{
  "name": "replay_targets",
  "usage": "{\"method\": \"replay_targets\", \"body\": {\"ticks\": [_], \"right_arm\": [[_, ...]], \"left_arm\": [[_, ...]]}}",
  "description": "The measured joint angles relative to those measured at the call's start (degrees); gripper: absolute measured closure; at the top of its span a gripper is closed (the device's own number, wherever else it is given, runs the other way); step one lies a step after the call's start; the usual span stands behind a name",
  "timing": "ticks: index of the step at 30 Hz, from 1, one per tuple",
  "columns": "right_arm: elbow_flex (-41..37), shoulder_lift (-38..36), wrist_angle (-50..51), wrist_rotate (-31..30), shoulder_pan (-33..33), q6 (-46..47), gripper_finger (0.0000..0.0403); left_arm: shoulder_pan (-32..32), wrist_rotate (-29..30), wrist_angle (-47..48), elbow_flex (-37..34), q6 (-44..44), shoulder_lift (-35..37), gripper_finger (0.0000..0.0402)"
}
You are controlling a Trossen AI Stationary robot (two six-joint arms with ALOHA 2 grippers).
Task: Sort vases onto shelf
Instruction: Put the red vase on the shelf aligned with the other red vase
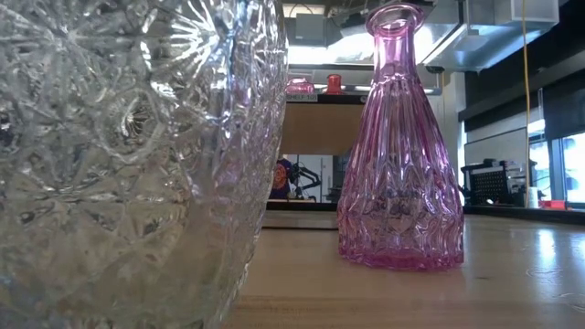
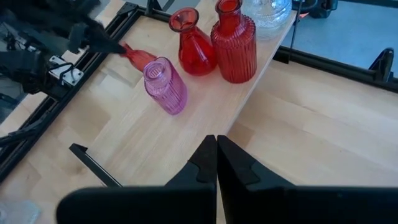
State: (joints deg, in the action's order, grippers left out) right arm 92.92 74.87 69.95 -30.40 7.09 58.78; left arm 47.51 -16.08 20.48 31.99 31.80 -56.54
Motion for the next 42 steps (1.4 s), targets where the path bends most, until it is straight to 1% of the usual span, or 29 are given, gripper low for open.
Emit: {"method": "replay_targets", "body": {"ticks": [2, 5, 10, 13, 15, 19, 21, 23, 27, 32, 39, 42], "right_arm": [[0.00, 0.00, 0.00, -0.16, 0.00, -0.80, 0.0402], [0.00, 0.00, -0.04, -1.19, -0.01, -1.48, 0.0402], [0.00, 0.00, -0.30, -2.09, -0.02, -2.05, 0.0402], [0.00, 0.00, -1.38, -2.13, -0.02, -2.07, 0.0402], [0.00, 0.00, -1.71, -2.25, -0.02, -2.19, 0.0402], [0.00, 0.00, -2.79, -2.59, -0.02, -2.27, 0.0402], [0.00, 0.00, -2.86, -2.39, 0.00, -2.22, 0.0402], [0.00, 0.00, -2.89, -1.89, 0.00, -2.18, 0.0402], [0.00, 0.00, -2.97, -0.79, 0.00, -2.11, 0.0402], [0.00, 0.00, -2.99, 0.01, 0.02, -2.05, 0.0402], [0.00, 0.00, -3.02, -0.48, 0.00, -2.05, 0.0402], [0.00, 0.00, -3.02, -0.49, 0.00, -2.05, 0.0402]], "left_arm": [[-0.68, 4.19, 9.65, 6.14, -7.97, 0.15, 0.0395], [-2.06, 7.35, 19.53, 14.75, -16.90, -0.27, 0.0395], [-8.02, 14.08, 35.33, 26.43, -28.46, -5.41, 0.0395], [-11.86, 18.15, 44.47, 30.57, -33.75, -10.41, 0.0395], [-14.87, 20.58, 47.16, 31.66, -35.71, -13.84, 0.0395], [-20.58, 26.63, 48.72, 31.70, -38.25, -19.86, 0.0395], [-22.74, 29.72, 47.54, 31.69, -38.37, -22.19, 0.0393], [-24.22, 31.61, 45.93, 31.71, -38.35, -24.04, 0.0386], [-25.77, 32.01, 42.55, 31.72, -38.11, -26.10, 0.0374], [-25.85, 31.81, 42.74, 31.70, -36.83, -26.53, 0.0373], [-25.86, 31.56, 42.87, 31.70, -36.86, -26.53, 0.0367], [-25.85, 30.12, 42.87, 31.70, -36.86, -26.51, 0.0361]]}}
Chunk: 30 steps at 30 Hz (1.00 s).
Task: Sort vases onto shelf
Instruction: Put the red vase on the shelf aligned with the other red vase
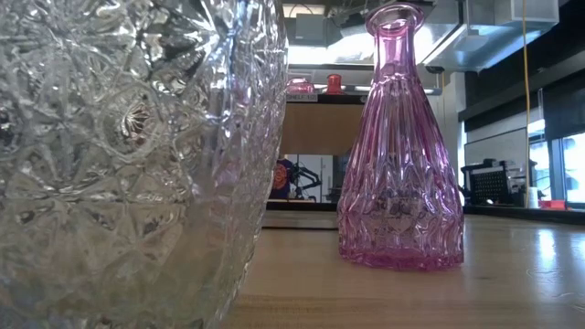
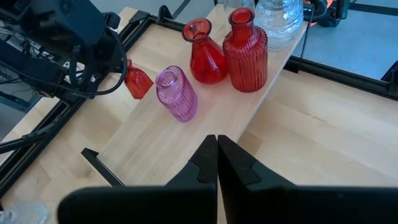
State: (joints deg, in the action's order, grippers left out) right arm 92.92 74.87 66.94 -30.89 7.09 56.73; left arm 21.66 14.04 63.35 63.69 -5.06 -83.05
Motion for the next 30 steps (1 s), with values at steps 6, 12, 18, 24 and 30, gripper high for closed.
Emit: {"method": "replay_targets", "body": {"ticks": [6, 12, 18, 24, 30], "right_arm": [[0.00, 0.00, 0.00, -0.10, 0.01, -0.02, 0.0402], [0.00, 0.00, 0.02, -0.13, 0.02, -0.17, 0.0402], [0.00, 0.00, 0.02, -0.15, 0.00, -0.36, 0.0402], [0.00, 0.00, 0.02, -0.15, 0.01, -0.39, 0.0402], [0.00, 0.00, 0.02, -0.07, 0.02, -0.42, 0.0402]], "left_arm": [[-0.24, -2.49, -0.09, -0.01, -0.04, 0.04, 0.0335], [-0.38, 1.55, 1.11, 0.01, 0.81, 1.60, 0.0304], [0.77, -0.77, 1.18, 0.01, 7.44, 8.47, 0.0294], [1.96, -5.66, -6.86, -6.55, 16.39, 22.46, 0.0294], [0.37, -5.64, -19.62, -28.71, 28.56, 43.12, 0.0294]]}}
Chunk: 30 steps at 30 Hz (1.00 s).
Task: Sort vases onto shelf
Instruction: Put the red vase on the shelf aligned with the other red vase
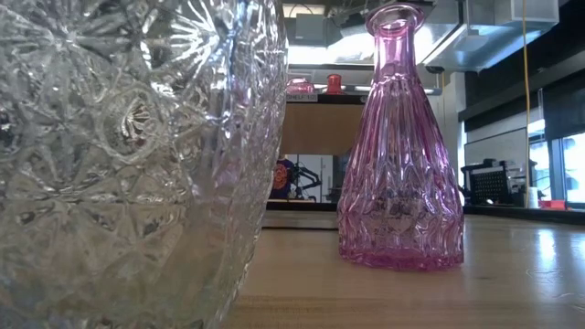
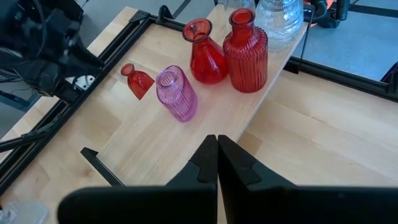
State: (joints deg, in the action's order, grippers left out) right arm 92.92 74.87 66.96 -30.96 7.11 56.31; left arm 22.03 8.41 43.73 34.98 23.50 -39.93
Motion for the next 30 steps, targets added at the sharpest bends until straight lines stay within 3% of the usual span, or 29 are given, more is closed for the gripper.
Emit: {"method": "replay_targets", "body": {"ticks": [6, 9, 15, 19, 24, 30], "right_arm": [[0.00, 0.00, -0.05, 2.89, -0.02, 0.71, 0.0402], [0.00, 0.00, -0.33, 5.48, -0.02, 1.84, 0.0402], [0.00, 0.00, -2.65, 6.11, 0.00, 2.23, 0.0402], [0.00, 0.00, -4.03, 6.06, 0.00, 2.25, 0.0402], [0.00, 0.00, -4.00, 6.04, -0.02, 2.37, 0.0402], [0.00, 0.00, -4.41, 5.68, -0.02, 3.89, 0.0402]], "left_arm": [[-1.43, 8.01, -16.21, -16.83, -0.92, 17.09, 0.0294], [-1.44, 7.29, -18.83, -21.63, -2.44, 20.87, 0.0294], [-1.46, 3.51, -19.18, -24.92, 1.52, 20.05, 0.0294], [-1.45, 7.25, -20.21, -24.97, -3.97, 19.05, 0.0294], [-1.46, 5.22, -28.30, -26.03, -11.57, 16.04, 0.0294], [-0.70, 5.24, -32.41, -26.73, -11.69, 11.12, 0.0294]]}}
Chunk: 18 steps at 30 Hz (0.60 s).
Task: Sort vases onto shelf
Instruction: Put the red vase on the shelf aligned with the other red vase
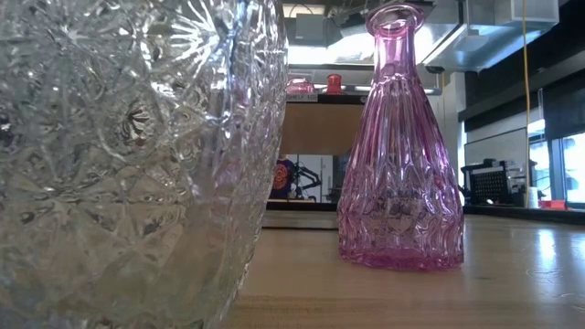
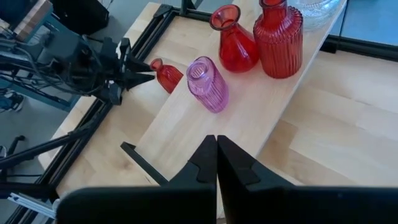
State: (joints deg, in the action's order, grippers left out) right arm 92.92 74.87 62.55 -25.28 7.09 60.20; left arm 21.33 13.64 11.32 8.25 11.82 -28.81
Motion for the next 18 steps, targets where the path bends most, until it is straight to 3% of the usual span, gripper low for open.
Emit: {"method": "replay_targets", "body": {"ticks": [13, 18], "right_arm": [[0.00, 0.00, -2.32, 0.44, 0.00, 0.03, 0.0402], [0.00, 0.00, -2.54, 0.49, 0.00, 0.03, 0.0402]], "left_arm": [[3.43, -1.04, -10.64, 0.05, -1.54, -8.91, 0.0293], [5.71, -1.31, -14.27, 0.05, -1.71, -11.58, 0.0266]]}}
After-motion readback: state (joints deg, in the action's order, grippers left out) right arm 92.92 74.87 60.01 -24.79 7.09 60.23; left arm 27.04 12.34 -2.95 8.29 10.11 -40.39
